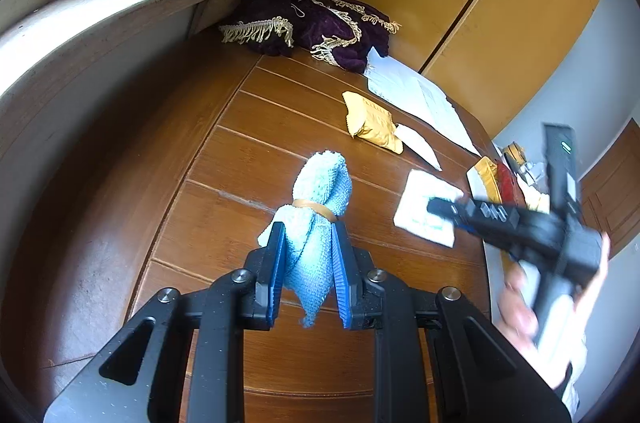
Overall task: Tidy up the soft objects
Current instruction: 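Grasp the white printed packet with the right tool while the left tool holds the doll, then carry the blue doll with the left tool while the right tool carries the white packet to the tray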
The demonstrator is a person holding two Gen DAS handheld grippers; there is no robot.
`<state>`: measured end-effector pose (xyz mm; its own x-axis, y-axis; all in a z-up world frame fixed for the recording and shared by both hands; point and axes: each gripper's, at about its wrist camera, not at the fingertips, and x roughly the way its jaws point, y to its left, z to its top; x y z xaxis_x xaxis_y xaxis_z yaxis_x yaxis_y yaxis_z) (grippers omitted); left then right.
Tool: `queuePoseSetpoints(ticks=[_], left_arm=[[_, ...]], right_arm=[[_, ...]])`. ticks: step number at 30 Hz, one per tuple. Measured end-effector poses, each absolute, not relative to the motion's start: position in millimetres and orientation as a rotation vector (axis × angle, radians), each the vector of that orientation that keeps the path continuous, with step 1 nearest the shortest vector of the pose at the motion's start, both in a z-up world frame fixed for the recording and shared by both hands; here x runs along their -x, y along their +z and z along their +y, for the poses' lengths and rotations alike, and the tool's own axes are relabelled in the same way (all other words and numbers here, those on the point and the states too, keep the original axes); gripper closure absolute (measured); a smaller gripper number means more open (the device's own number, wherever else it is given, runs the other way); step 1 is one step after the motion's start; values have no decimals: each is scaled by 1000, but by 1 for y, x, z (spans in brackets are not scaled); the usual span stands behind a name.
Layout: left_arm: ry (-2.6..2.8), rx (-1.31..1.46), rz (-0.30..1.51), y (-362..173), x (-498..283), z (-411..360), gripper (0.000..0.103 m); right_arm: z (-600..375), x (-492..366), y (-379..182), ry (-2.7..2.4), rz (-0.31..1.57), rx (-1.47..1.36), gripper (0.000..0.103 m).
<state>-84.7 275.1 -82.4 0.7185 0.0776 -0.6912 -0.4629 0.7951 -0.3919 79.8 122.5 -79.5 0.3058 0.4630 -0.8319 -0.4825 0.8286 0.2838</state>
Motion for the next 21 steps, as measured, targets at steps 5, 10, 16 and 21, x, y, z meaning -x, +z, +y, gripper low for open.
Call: queuePoseSetpoints(ticks=[5,10,16,21], left_arm=[[303,593,732,-84,78,270,84],[270,579,754,-84,69,256,84],[195,598,775,-81,61,237,84],[125,604,784,-72,54,216,84]], right_arm=[[106,-34,-76,760,1043,75,91],[93,-2,-68,848,976,107,92],[72,15,-61,898,909,99,92],[42,21,-48,918,867,47,92]])
